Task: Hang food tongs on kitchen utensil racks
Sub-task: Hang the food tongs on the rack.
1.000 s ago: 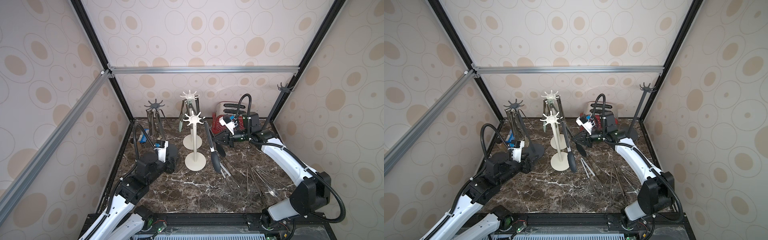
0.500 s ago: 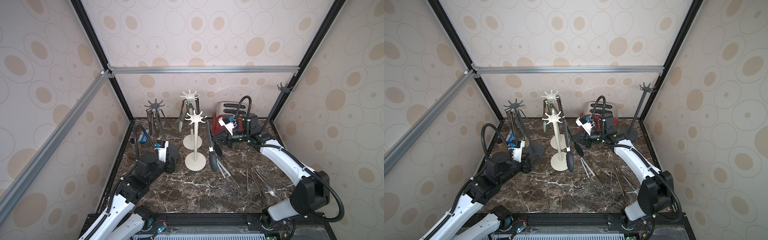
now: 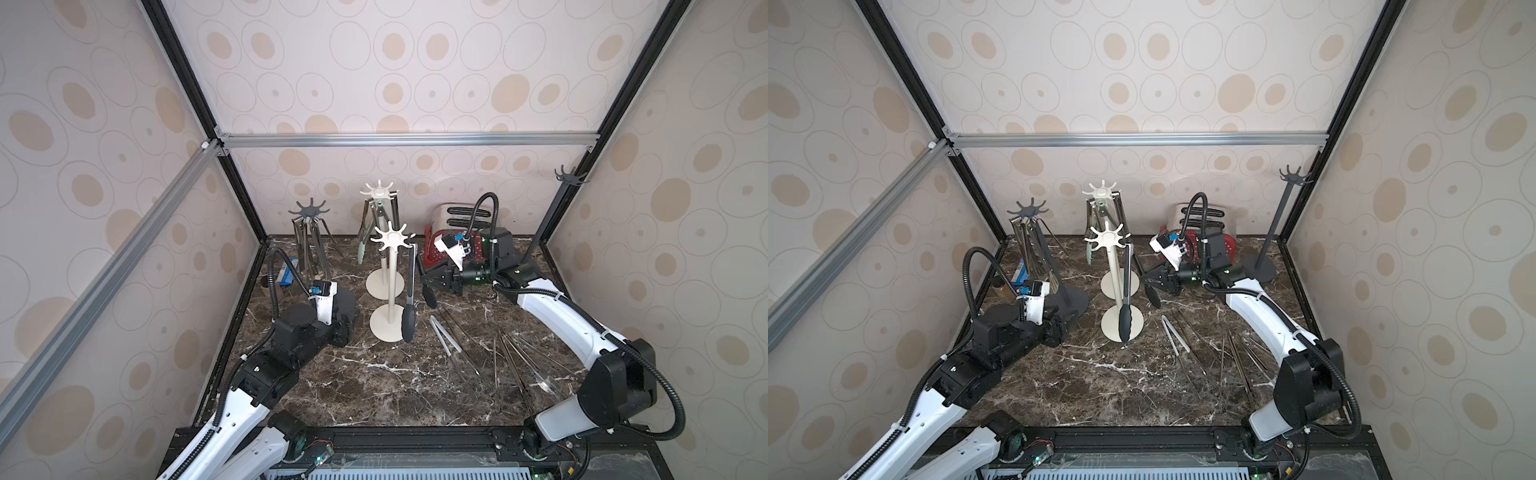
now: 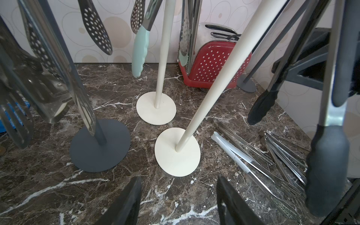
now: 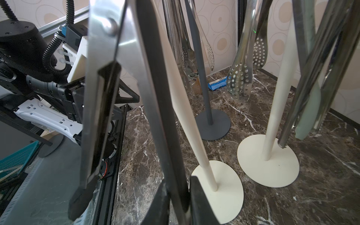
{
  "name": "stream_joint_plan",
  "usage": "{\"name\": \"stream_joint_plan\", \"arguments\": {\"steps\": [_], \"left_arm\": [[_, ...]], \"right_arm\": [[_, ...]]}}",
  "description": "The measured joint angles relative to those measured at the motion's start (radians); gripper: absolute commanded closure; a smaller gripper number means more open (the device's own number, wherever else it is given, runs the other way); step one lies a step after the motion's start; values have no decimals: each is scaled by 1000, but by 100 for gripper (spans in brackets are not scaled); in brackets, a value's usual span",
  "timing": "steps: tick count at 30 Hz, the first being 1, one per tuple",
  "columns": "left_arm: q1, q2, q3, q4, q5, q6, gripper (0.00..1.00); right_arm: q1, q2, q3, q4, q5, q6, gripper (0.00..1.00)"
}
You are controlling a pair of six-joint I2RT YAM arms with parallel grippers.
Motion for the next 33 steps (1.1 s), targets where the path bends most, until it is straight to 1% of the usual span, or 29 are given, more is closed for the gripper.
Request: {"name": "stream_joint_plan", "arguments": {"steps": [4, 14, 23, 26, 28, 33], "left_arm": [[0, 0, -3, 0, 0, 0, 39], [0, 0, -8, 0, 0, 0, 39], [0, 0, -8, 0, 0, 0, 39], [0, 0, -10, -1, 0, 0, 39], [0, -1, -12, 0, 0, 0, 38], [0, -4, -16, -1, 2, 0, 38]], "right_arm": [[0, 0, 0, 0, 1, 1, 78], [0, 0, 0, -11, 13, 3, 67], [0, -3, -4, -29, 40, -9, 52], [0, -25, -24, -44, 82, -13, 51], [0, -61, -53, -50, 137, -8, 51], [-16, -210, -155, -84, 356, 40, 51]]}}
